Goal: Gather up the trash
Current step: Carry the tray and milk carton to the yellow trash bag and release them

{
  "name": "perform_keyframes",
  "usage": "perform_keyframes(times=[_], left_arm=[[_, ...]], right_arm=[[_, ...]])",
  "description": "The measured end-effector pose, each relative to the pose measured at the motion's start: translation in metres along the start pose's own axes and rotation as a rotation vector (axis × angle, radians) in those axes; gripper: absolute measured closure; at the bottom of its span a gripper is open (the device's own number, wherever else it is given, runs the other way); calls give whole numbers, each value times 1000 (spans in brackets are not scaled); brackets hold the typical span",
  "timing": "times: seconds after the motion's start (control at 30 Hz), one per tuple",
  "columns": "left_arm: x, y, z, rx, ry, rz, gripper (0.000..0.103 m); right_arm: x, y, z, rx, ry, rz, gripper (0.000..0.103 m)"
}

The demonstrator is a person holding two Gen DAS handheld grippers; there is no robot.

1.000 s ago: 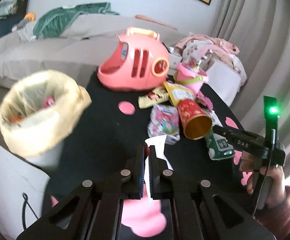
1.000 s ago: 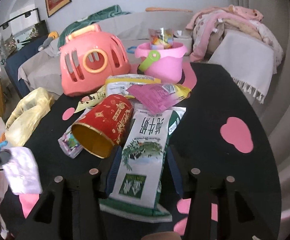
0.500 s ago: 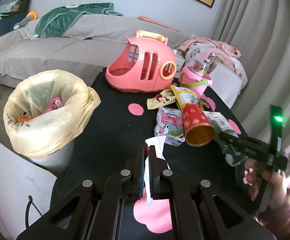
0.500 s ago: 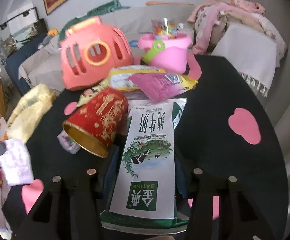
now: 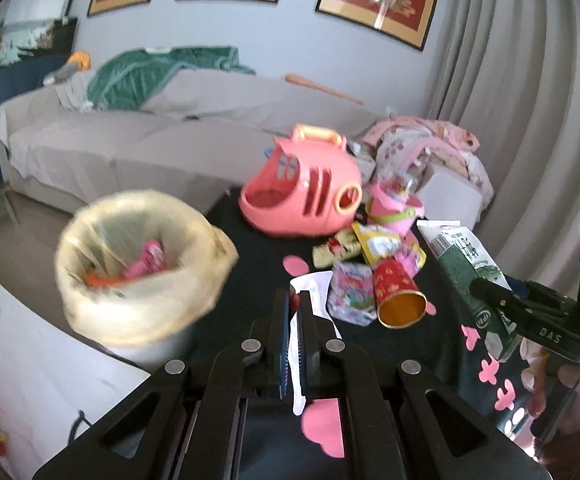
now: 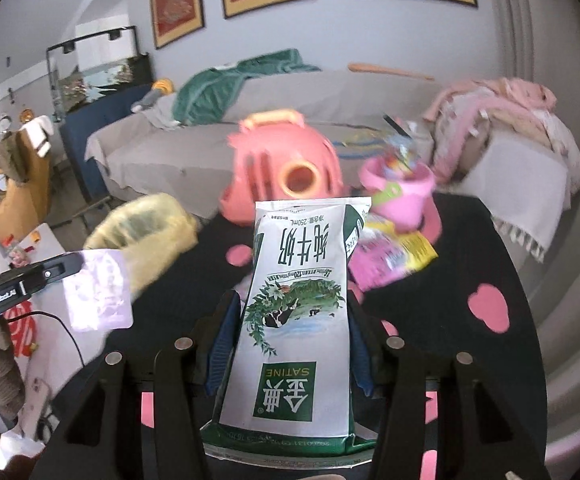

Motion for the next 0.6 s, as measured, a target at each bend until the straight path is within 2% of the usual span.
perform_keyframes(times=[0.27,0.6], left_arm=[[-37,-58,24,123,-11,59,99],[-81,-101,53,227,-13,128,99]], right_arm=[[-67,-29,34,85,-101,63,56],[-143,-37,78,160,-235,125,56]])
Point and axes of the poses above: each gripper's, at about its wrist camera, not at the fingertips, and y roughly the way its jaws point, x to its right, z to its top, the point moved 10 cm from there along y, roughly the way its jaws point, and after that the axes turned 7 degrees about -x, right-handed, at the moved point
